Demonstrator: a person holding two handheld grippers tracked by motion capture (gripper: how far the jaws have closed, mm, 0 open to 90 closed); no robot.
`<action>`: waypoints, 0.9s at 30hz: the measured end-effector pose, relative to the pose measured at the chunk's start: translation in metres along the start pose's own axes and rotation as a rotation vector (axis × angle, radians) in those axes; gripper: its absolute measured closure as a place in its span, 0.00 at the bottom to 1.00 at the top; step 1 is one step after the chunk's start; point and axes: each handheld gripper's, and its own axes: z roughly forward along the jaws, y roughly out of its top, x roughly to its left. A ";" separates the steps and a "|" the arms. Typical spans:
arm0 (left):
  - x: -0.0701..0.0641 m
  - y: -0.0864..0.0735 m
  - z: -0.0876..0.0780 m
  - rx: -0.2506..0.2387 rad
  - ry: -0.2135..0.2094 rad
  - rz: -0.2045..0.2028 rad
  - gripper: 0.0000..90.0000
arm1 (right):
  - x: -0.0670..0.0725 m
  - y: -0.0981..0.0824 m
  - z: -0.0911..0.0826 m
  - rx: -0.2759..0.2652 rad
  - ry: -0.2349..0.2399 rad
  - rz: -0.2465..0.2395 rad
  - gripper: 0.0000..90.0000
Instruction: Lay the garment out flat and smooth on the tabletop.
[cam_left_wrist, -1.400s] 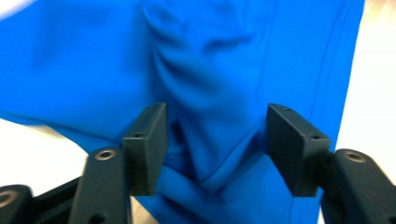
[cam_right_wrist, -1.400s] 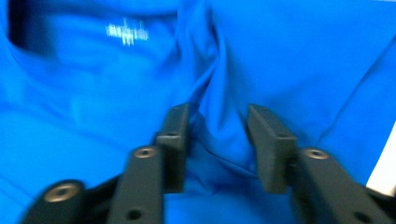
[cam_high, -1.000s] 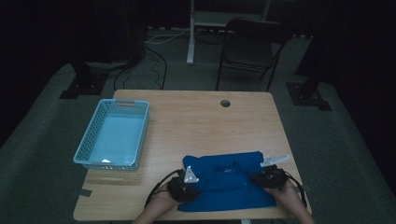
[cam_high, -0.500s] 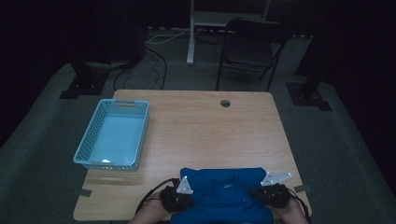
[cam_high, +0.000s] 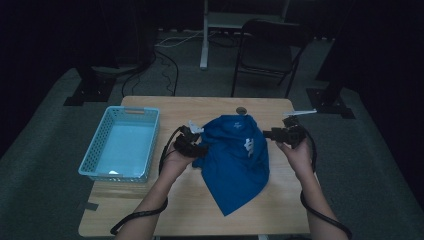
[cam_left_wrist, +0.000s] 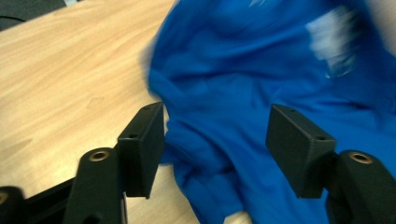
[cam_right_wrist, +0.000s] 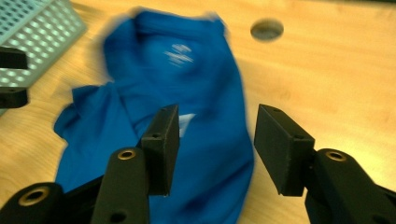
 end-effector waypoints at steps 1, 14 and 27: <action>-0.002 -0.007 0.000 0.007 -0.006 0.011 0.40 | 0.006 -0.012 0.008 0.024 0.013 -0.012 0.54; 0.012 -0.065 0.015 0.136 0.125 0.000 0.40 | 0.145 -0.137 0.054 0.221 0.255 -0.367 0.45; 0.018 -0.083 0.017 0.152 0.157 0.009 0.40 | 0.152 -0.174 0.046 0.149 0.175 -0.475 0.79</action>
